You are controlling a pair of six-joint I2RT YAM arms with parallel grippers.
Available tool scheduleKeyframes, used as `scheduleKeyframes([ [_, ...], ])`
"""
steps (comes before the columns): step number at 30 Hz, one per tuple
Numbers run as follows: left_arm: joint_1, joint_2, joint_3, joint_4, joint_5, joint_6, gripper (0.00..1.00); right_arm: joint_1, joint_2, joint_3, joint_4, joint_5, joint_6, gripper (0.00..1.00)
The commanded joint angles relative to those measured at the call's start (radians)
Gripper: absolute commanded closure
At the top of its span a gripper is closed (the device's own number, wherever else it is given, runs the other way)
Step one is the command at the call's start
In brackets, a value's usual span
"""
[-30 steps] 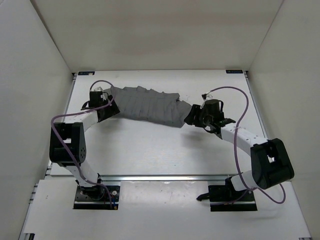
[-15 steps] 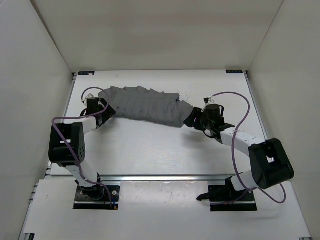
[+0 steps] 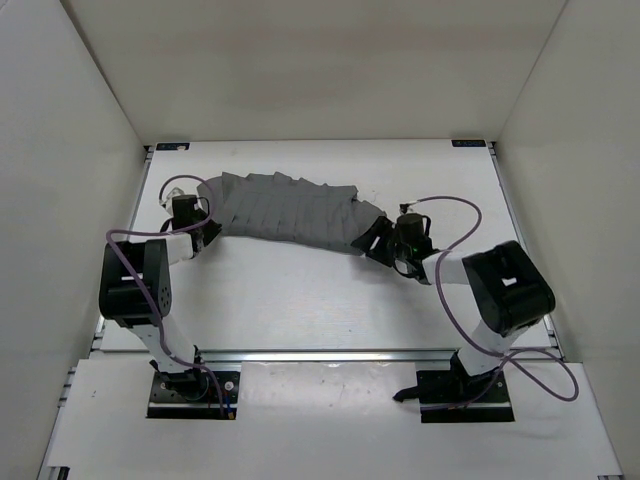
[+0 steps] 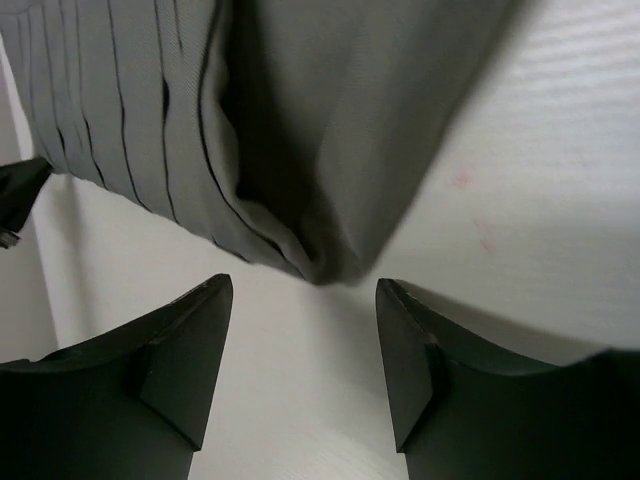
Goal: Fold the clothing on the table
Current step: Fold the skirt
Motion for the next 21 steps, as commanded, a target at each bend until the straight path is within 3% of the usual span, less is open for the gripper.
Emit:
scheduleKeyframes([
  [1,0.017,0.002,0.006,0.048,0.023,-0.001,1.00,0.018,0.091,0.067,0.074,-0.012,0.067,0.44],
  [3,0.011,0.011,0.012,0.048,0.055,0.007,1.00,0.021,0.160,0.121,0.081,-0.030,0.083,0.53],
  [5,0.012,0.023,0.021,0.039,0.096,0.024,1.00,0.009,0.181,0.144,0.093,-0.052,0.098,0.94],
  [6,0.009,0.022,0.022,0.023,0.110,0.028,1.00,0.000,0.175,0.134,0.101,-0.072,0.103,1.00],
  [9,-0.023,0.017,0.019,0.000,0.202,0.050,1.00,-0.063,0.087,0.043,0.116,-0.089,0.101,1.00],
  [11,-0.078,-0.002,0.019,-0.038,0.236,0.071,1.00,-0.141,-0.002,-0.021,0.038,-0.089,0.031,0.99],
  [14,-0.199,-0.071,-0.022,-0.031,0.186,0.061,1.00,-0.256,-0.127,-0.044,-0.117,-0.107,-0.093,1.00],
  [16,-0.312,-0.113,-0.057,-0.014,0.144,0.035,0.92,-0.307,-0.222,-0.029,-0.221,-0.100,-0.170,1.00],
  [21,-0.454,-0.180,-0.154,0.063,0.094,-0.073,1.00,-0.431,-0.342,0.033,-0.416,-0.078,-0.354,1.00],
])
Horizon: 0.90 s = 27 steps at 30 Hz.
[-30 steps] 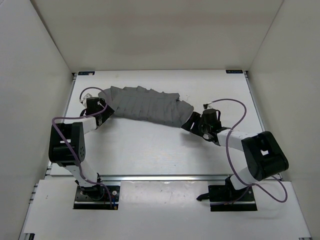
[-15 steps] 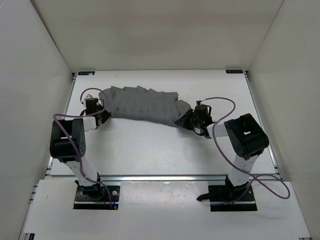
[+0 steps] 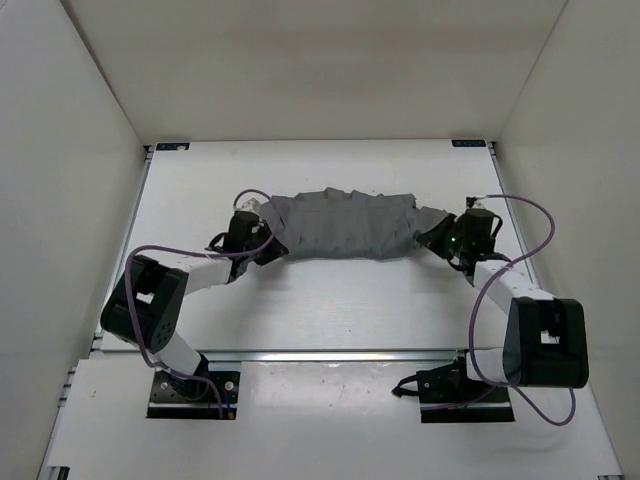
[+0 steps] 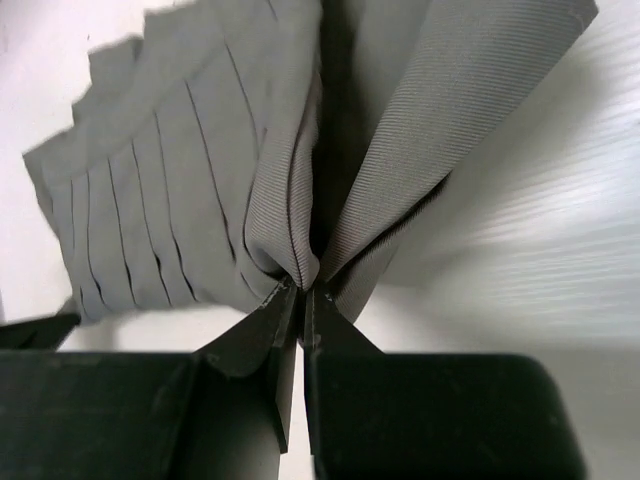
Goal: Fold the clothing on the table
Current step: Fold the skirt
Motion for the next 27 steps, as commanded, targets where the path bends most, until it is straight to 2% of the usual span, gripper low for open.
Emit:
scheduleKeyframes([
  [1,-0.057,-0.062,-0.065,0.056,-0.063,-0.073,1.00,-0.053,-0.033,0.098,-0.217,-0.016,-0.220,1.00],
  [4,-0.071,-0.051,-0.093,0.065,-0.062,-0.081,1.00,-0.008,0.019,0.265,-0.314,-0.059,-0.311,1.00],
  [7,-0.065,-0.024,-0.098,0.065,-0.069,-0.076,1.00,0.173,0.067,0.401,-0.356,-0.050,-0.353,1.00],
  [9,-0.049,-0.008,-0.110,0.070,-0.059,-0.081,1.00,0.311,0.119,0.510,-0.321,-0.082,-0.366,1.00],
  [15,-0.049,-0.033,-0.159,0.105,-0.088,-0.087,1.00,0.610,0.459,0.878,-0.414,-0.166,-0.422,1.00],
  [19,-0.029,-0.034,-0.193,0.134,-0.054,-0.088,1.00,0.710,0.627,0.948,-0.399,-0.241,-0.393,1.00],
  [23,-0.016,-0.048,-0.220,0.159,-0.046,-0.084,1.00,0.730,0.708,0.933,-0.391,-0.304,-0.371,1.00],
  [27,0.003,-0.048,-0.250,0.194,-0.022,-0.073,0.99,0.700,0.728,0.870,-0.299,-0.401,-0.296,1.00],
])
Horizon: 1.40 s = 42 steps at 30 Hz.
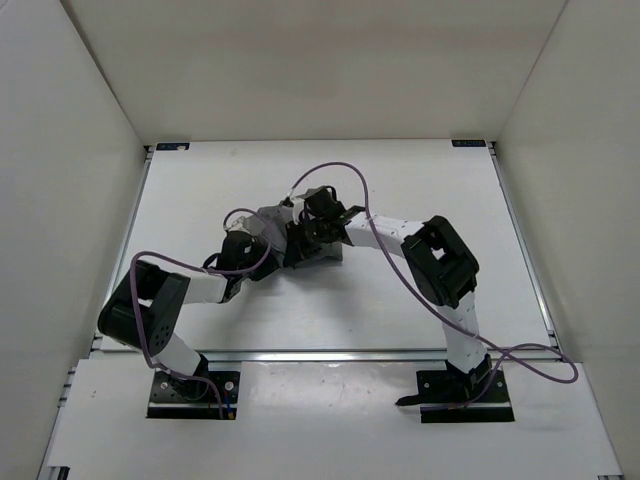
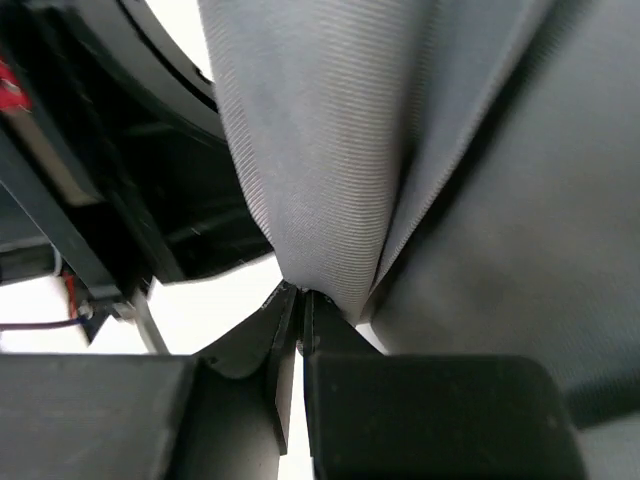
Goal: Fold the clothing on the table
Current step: Fold the skirt
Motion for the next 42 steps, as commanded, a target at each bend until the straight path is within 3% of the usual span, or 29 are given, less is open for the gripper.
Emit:
scheduleKeyframes([
  [1,0.027,-0.018,-0.040,0.012,0.028,0.017,0.98,-0.041,-0.014,-0.021,0.075,-0.103,0.048,1.00],
  [3,0.030,-0.026,-0.043,0.013,0.030,0.017,0.84,-0.047,0.004,-0.006,0.069,-0.141,0.025,0.99],
  [5,0.029,-0.054,-0.045,0.003,0.033,0.023,0.80,-0.047,0.019,0.006,0.102,-0.184,0.020,0.95],
  [6,0.036,-0.064,-0.049,-0.005,0.039,0.023,0.76,-0.058,0.030,0.013,0.114,-0.213,0.025,0.92],
  [7,0.043,-0.089,-0.048,-0.028,0.039,0.023,0.65,-0.053,0.030,0.020,0.136,-0.234,0.023,0.81],
  [8,0.047,-0.124,-0.052,-0.048,0.033,0.034,0.64,-0.068,0.029,0.034,0.148,-0.232,0.029,0.80],
  [12,0.078,-0.262,-0.085,-0.091,0.071,0.046,0.61,-0.079,-0.004,0.080,0.168,-0.251,-0.009,0.56],
  [14,0.098,-0.336,-0.094,-0.135,0.077,0.042,0.62,-0.081,-0.072,0.066,0.209,-0.236,-0.006,0.54],
  [18,0.127,-0.510,-0.112,-0.238,0.059,0.059,0.60,-0.091,-0.229,-0.119,0.512,-0.204,0.074,0.51],
  [21,0.159,-0.644,-0.111,-0.332,0.036,0.086,0.60,-0.104,-0.301,-0.159,0.509,-0.138,0.074,0.50],
  [24,0.193,-0.741,-0.102,-0.417,0.056,0.114,0.61,-0.099,-0.324,-0.165,0.425,-0.066,0.031,0.52],
  [27,0.182,-0.742,-0.056,-0.505,0.066,0.186,0.57,-0.110,-0.333,-0.208,0.391,-0.038,0.029,0.56],
  [29,0.182,-0.747,-0.045,-0.534,0.077,0.207,0.54,-0.105,-0.309,-0.216,0.374,0.012,0.022,1.00],
  [35,0.199,-0.867,-0.083,-0.576,0.080,0.209,0.56,-0.061,-0.168,-0.213,0.419,-0.064,0.011,1.00],
  [38,0.210,-0.851,-0.036,-0.634,0.097,0.241,0.52,-0.047,-0.095,-0.196,0.461,-0.112,0.068,1.00],
  [42,0.213,-0.853,0.007,-0.668,0.131,0.241,0.49,-0.018,0.022,-0.112,0.395,-0.098,0.069,1.00],
])
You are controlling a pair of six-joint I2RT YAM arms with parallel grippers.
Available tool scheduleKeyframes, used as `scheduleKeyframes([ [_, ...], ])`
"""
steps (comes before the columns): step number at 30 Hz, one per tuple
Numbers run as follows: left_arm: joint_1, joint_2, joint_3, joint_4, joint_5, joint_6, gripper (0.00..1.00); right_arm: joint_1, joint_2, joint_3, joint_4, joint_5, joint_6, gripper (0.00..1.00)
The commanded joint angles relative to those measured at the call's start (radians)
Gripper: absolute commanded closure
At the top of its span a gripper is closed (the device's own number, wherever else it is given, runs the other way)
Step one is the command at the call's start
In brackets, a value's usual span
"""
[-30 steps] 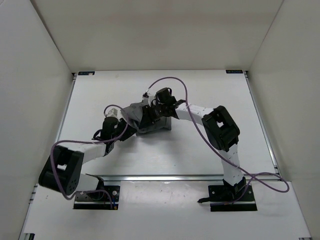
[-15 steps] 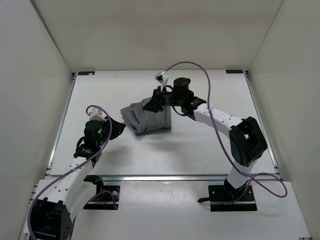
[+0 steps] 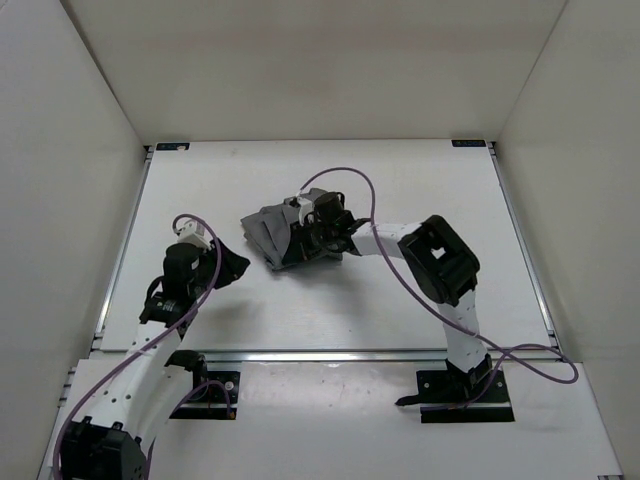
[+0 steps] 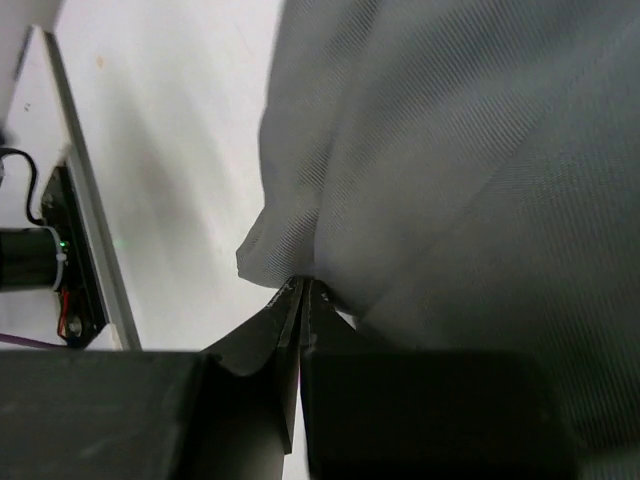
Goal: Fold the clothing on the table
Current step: Fold the skirt
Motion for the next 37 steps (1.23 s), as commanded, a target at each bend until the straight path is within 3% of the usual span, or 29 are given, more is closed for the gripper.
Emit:
scheduleKeyframes([
  [1,0.005,-0.016,0.055,-0.043,0.040,0.026,0.49,0.030,0.067,0.106,-0.008,-0.006,0.016,0.99],
  [4,0.022,-0.028,0.035,-0.014,0.060,0.009,0.52,0.030,0.152,0.161,-0.013,-0.041,0.025,1.00],
  [7,0.024,-0.008,0.006,0.006,0.108,0.026,0.44,0.029,0.187,0.201,-0.013,-0.055,0.030,1.00],
  [8,0.022,0.001,0.012,0.004,0.124,0.038,0.36,0.027,0.177,0.206,-0.031,-0.052,0.010,1.00],
  [9,0.019,0.001,0.021,0.003,0.138,0.053,0.02,0.029,0.143,0.203,-0.045,-0.034,-0.002,1.00],
  [12,0.025,0.016,0.053,-0.026,0.149,0.085,0.01,0.021,-0.018,0.106,-0.010,0.020,-0.019,1.00],
  [16,0.019,0.036,0.119,-0.057,0.191,0.151,0.01,-0.057,-0.356,-0.173,0.093,0.140,0.010,1.00],
  [20,-0.005,0.093,0.165,-0.097,0.181,0.197,0.01,-0.158,-0.610,-0.339,-0.037,0.273,-0.069,1.00],
  [23,-0.002,0.131,0.176,-0.117,0.207,0.222,0.01,-0.290,-0.721,-0.417,-0.103,0.215,-0.090,1.00],
  [29,-0.013,0.125,0.152,-0.132,0.218,0.247,0.01,-0.450,-0.876,-0.572,-0.017,0.146,-0.076,1.00],
  [33,-0.021,0.041,0.129,-0.105,0.198,0.219,0.01,-0.450,-0.882,-0.574,-0.020,0.120,-0.094,1.00],
  [37,-0.011,0.088,0.153,-0.128,0.217,0.197,0.01,-0.415,-0.882,-0.577,-0.013,0.114,-0.094,0.99],
])
